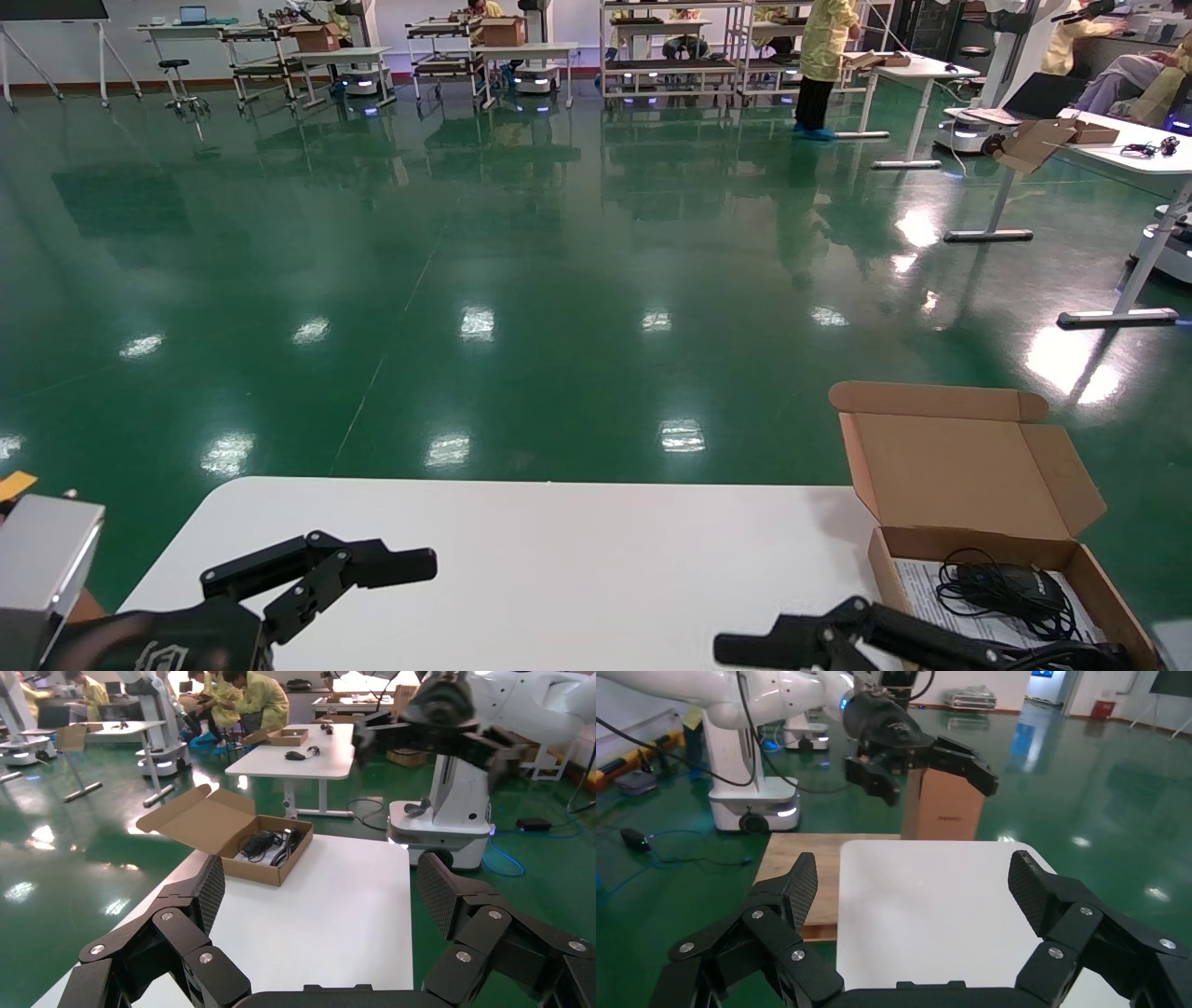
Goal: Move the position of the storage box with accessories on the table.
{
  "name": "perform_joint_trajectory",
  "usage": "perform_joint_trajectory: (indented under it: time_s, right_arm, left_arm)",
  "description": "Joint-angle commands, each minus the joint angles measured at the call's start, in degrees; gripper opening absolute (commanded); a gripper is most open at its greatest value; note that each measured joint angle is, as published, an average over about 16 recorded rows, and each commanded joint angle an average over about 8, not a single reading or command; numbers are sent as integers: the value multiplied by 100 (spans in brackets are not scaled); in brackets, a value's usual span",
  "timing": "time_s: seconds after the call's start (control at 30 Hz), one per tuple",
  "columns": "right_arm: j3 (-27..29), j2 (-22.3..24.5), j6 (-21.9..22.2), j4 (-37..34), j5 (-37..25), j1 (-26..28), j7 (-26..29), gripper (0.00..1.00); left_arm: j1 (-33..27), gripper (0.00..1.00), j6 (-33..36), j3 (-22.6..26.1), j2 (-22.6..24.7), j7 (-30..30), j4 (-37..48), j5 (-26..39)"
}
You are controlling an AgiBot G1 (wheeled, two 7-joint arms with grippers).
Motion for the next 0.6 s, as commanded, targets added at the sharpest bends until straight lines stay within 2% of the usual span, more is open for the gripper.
perform_joint_trajectory:
  time_s: [0.03, 0.6]
  right_arm:
    - [73, 28, -41, 173, 71, -101, -61, 100]
    - [9, 6, -4, 16, 11, -17, -13, 100]
  left_arm:
    - [0, 100, -1, 0, 0, 0, 1, 0]
    - [1, 100, 0, 0, 0, 0, 1, 0]
